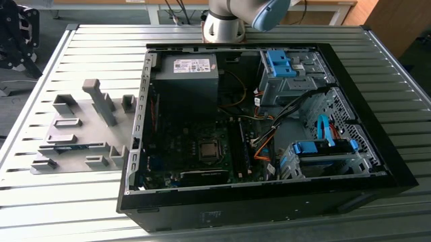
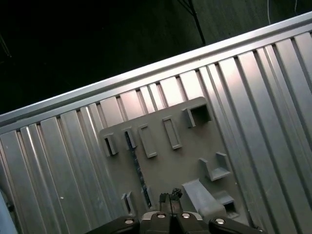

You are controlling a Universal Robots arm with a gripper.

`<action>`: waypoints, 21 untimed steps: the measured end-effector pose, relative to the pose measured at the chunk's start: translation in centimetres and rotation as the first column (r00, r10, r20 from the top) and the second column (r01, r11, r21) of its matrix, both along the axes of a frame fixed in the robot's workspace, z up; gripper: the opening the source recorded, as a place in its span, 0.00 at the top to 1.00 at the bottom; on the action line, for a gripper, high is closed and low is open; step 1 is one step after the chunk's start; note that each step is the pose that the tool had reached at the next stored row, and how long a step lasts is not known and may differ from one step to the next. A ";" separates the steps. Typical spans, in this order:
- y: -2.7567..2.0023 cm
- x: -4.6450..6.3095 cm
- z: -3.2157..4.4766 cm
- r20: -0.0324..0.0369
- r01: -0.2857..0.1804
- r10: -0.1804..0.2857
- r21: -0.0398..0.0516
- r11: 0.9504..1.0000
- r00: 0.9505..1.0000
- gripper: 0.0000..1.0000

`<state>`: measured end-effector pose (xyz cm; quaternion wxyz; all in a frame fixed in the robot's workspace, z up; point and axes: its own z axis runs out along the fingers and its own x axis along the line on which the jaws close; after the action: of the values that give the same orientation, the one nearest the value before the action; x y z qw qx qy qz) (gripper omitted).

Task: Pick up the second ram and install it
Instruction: 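Pick up the second ram and move it above second insertion slot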

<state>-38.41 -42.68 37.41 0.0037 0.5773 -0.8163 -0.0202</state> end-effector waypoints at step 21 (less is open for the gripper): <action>0.00 -0.1 -0.06 0.000 -0.216 0.216 0.000 0.976 0.976 0.89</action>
<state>-38.47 -42.68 37.35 0.0058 0.6627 -0.7486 -0.0197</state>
